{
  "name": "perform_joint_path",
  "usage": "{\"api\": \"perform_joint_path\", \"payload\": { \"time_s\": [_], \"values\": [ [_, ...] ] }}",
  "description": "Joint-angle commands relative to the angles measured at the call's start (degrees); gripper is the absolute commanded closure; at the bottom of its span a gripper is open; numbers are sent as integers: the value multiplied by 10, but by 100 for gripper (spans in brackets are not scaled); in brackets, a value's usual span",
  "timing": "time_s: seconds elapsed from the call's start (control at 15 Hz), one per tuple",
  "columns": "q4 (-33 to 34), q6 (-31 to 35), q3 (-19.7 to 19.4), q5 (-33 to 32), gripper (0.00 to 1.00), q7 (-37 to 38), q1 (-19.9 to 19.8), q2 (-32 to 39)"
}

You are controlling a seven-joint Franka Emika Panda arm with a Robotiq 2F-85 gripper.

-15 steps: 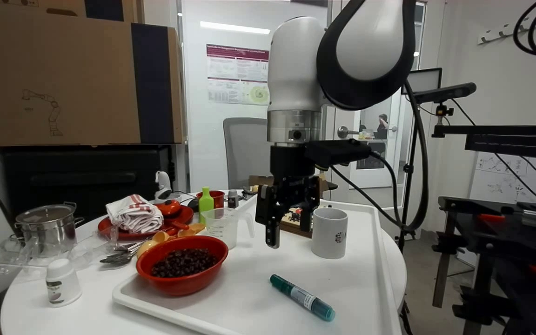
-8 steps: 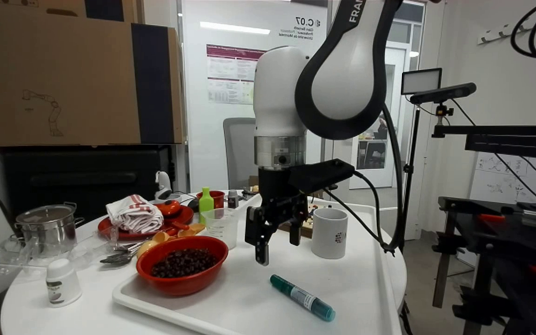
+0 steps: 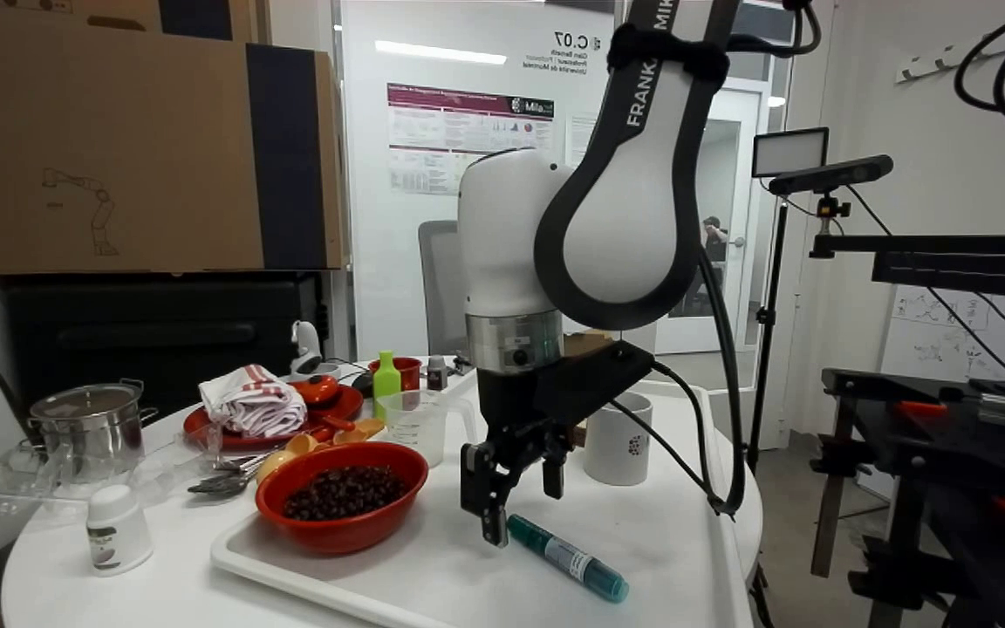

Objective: Put the green marker inside the white mug

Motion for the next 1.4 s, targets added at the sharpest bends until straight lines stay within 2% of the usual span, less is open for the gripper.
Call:
{"api": "perform_joint_path", "payload": {
  "time_s": [0.0, 0.07, 0.13, 0.2, 0.53, 0.8, 0.87, 1.0, 1.33],
  "values": [
    [32, -18, 33, 44, 0, -42, -39, 23],
    [35, -20, 45, 56, 0, -52, -52, 25],
    [37, -20, 57, 70, 11, -63, -67, 27],
    [39, -21, 65, 80, 26, -70, -77, 28],
    [44, -24, 79, 102, 63, -97, -106, 30],
    [41, -23, 71, 100, 94, -95, -102, 26],
    [39, -23, 69, 100, 99, -94, -100, 25],
    [36, -22, 63, 98, 95, -88, -91, 20],
    [-7, 9, 59, 108, 95, -70, -76, -47]
  ]
}}
